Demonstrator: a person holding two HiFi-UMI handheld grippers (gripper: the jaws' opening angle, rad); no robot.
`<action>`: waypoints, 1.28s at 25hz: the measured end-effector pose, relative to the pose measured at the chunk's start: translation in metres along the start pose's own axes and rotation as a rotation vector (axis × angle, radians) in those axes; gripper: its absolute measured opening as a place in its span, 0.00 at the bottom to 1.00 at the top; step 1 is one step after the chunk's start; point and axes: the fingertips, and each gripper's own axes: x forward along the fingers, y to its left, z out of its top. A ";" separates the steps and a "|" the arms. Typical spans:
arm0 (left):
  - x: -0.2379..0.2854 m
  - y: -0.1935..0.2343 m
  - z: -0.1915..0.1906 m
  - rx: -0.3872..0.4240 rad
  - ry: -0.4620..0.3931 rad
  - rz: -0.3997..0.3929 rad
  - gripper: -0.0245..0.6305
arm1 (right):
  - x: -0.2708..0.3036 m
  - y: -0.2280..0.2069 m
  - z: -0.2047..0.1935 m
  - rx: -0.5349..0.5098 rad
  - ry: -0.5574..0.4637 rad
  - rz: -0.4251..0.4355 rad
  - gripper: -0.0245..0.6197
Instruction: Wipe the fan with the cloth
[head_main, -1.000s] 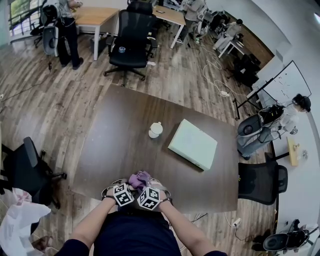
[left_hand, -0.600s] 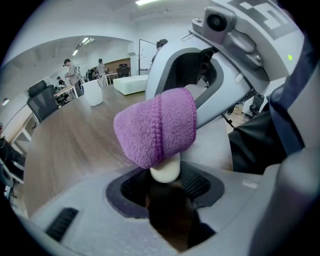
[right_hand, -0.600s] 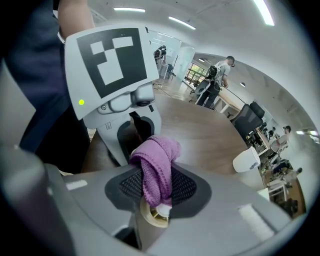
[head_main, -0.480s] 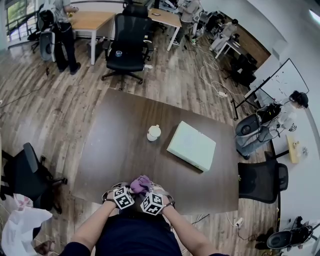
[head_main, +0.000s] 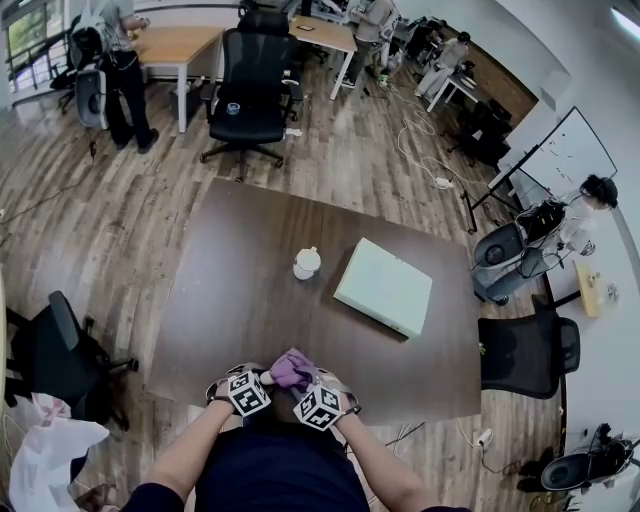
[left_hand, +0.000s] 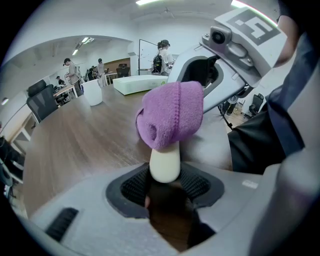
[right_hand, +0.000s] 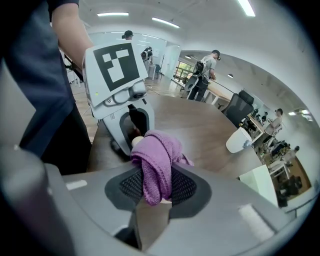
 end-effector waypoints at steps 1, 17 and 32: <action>0.000 0.000 0.001 0.000 0.000 0.002 0.34 | -0.002 -0.002 -0.003 0.021 -0.003 -0.007 0.22; 0.002 0.001 -0.002 -0.002 0.005 0.019 0.34 | -0.022 -0.024 -0.068 0.428 -0.027 -0.087 0.22; 0.003 0.000 -0.003 -0.006 0.001 0.026 0.34 | -0.034 -0.024 -0.122 0.591 0.030 -0.155 0.22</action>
